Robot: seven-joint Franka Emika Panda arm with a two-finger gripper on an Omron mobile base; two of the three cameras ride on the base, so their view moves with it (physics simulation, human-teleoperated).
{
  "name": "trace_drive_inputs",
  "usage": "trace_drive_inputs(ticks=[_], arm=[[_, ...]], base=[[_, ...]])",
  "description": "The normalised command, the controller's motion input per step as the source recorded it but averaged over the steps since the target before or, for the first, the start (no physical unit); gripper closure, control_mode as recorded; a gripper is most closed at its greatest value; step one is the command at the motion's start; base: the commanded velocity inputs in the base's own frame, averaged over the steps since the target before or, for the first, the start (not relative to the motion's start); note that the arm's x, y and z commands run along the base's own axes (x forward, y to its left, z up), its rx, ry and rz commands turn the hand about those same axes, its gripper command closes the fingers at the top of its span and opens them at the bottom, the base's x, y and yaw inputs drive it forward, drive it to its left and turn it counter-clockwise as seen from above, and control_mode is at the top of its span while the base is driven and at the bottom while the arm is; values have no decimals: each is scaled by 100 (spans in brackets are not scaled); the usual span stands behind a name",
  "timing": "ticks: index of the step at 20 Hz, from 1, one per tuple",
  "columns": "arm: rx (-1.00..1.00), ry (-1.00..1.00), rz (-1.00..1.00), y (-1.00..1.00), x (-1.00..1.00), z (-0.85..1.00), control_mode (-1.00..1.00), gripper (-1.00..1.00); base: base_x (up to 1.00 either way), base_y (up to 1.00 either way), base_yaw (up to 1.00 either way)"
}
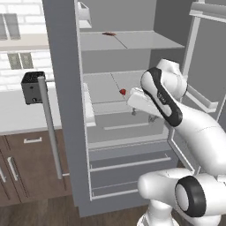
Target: Take the strawberry from the fridge and place it on top of the pancake, located on the dining counter.
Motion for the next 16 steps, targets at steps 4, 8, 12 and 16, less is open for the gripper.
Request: trace_drive_inputs(ticks=[4, 8, 12, 16], arm=[[-38, -1, 25, -34, -71, -6, -100, -100], [-14, -8, 13, -11, -100, 0, -100, -100], [0, -19, 17, -31, -100, -3, -100, -100], [0, -16, 23, -12, -97, 0, -100, -100]], base=[[0, 0, 0], [0, 0, 0], [0, 0, 0], [0, 0, 0]])
